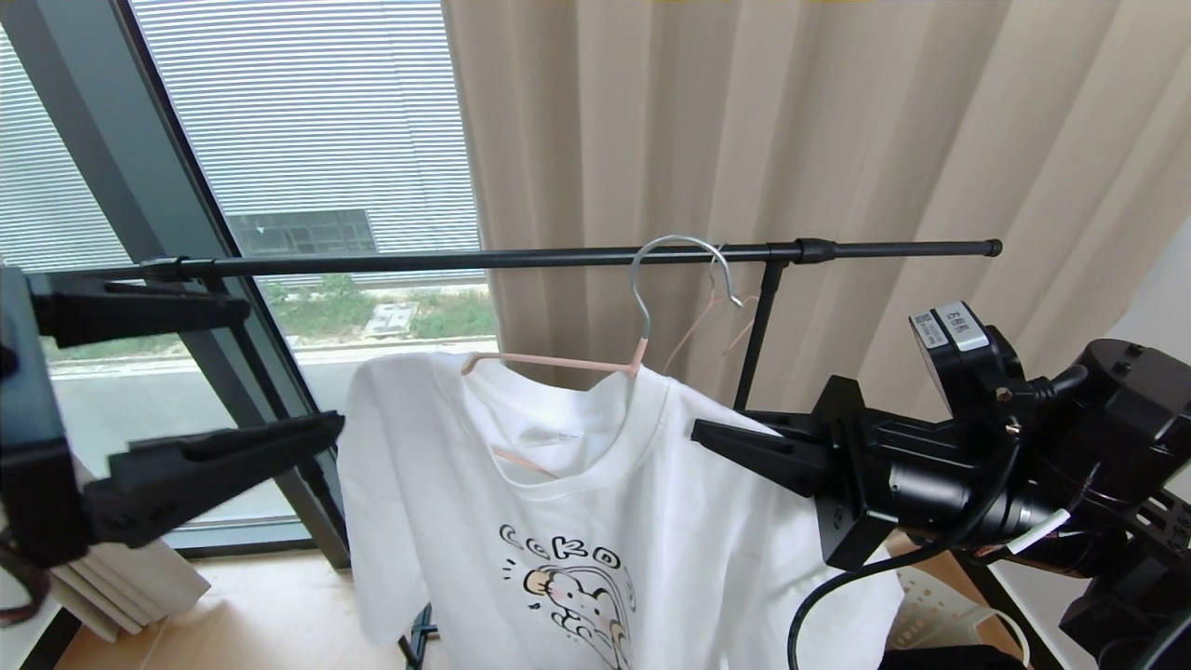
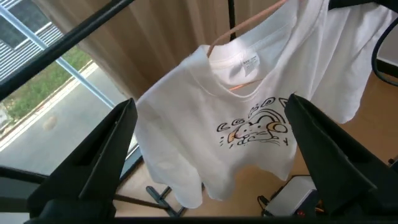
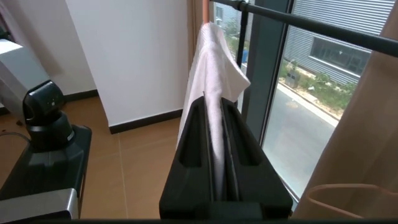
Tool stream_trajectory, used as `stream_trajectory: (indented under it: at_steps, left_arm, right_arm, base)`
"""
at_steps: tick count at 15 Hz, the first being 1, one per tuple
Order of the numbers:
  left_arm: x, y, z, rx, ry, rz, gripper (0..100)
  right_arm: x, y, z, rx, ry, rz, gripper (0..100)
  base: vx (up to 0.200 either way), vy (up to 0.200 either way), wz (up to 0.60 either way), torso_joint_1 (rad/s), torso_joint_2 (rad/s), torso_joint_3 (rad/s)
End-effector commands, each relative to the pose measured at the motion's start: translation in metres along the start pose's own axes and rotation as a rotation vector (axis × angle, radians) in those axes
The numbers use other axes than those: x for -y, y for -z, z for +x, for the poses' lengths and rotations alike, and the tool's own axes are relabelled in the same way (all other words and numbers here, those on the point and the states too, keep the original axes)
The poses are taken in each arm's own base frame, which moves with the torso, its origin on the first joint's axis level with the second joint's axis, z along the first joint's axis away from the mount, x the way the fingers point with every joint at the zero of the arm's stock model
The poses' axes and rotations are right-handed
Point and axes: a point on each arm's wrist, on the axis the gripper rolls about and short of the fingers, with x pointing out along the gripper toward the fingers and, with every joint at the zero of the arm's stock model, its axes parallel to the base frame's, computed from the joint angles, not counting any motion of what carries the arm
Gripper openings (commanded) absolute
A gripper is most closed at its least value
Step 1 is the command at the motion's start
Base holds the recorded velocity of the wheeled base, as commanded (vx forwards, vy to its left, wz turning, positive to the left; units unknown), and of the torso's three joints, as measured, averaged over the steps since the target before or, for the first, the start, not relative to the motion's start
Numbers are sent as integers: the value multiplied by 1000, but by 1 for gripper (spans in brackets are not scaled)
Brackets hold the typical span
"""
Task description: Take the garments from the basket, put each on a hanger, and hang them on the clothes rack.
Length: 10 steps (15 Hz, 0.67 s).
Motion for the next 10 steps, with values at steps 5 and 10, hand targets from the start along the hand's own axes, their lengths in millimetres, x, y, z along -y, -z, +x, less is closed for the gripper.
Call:
stream_trajectory:
  at_steps: [5,10]
  left_arm:
    - [-70,-25,34,-106,301,404,100]
    - [-78,-9,69,-147,490,433,100]
  right_arm:
    - [-3,4,-2,-16,-33,6,0]
    - [-4,7,-3,-25,-33,-1,0]
  base:
    - [0,0,0,0,0,0]
    - [0,0,0,0,0,0]
